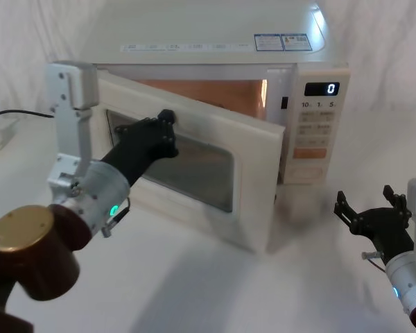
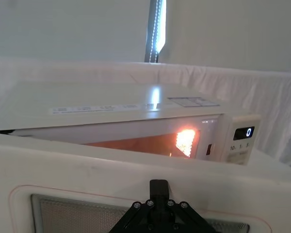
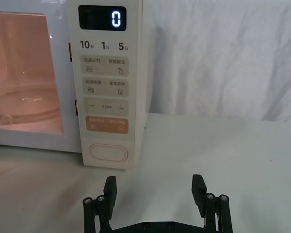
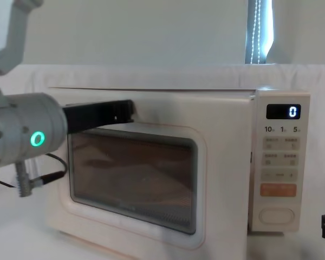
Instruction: Press the button to open the microwave door with one hand; close the microwave door with the other hand.
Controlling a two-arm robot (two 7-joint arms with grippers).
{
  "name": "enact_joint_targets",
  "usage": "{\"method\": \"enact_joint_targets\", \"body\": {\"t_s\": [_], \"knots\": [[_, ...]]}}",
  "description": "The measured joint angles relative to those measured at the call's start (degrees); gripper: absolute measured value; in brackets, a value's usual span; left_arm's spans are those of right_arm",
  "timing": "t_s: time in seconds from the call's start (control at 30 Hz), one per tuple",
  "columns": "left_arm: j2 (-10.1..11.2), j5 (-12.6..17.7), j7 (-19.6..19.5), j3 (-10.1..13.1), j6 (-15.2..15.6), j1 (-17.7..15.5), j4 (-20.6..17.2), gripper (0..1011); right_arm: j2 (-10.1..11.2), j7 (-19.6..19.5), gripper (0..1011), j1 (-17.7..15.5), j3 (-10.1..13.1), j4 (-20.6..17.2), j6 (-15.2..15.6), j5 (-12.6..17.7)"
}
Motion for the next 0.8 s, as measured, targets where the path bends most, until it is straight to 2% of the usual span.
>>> {"method": "enact_joint_targets", "body": {"t_s": [0.27, 0.53, 0.8], "knots": [[-2.13, 2.94, -0.05, 1.28, 0.41, -3.00, 3.67, 0, 0.00, 0.00, 1002, 0.00, 0.00, 0.00, 0.00, 0.00], [-4.18, 5.38, 0.45, 1.59, 0.53, -5.35, 6.99, 0, 0.00, 0.00, 1002, 0.00, 0.00, 0.00, 0.00, 0.00], [-5.62, 6.82, 0.60, 1.25, 0.52, -6.36, 9.00, 0, 0.00, 0.00, 1002, 0.00, 0.00, 0.00, 0.00, 0.00]]}}
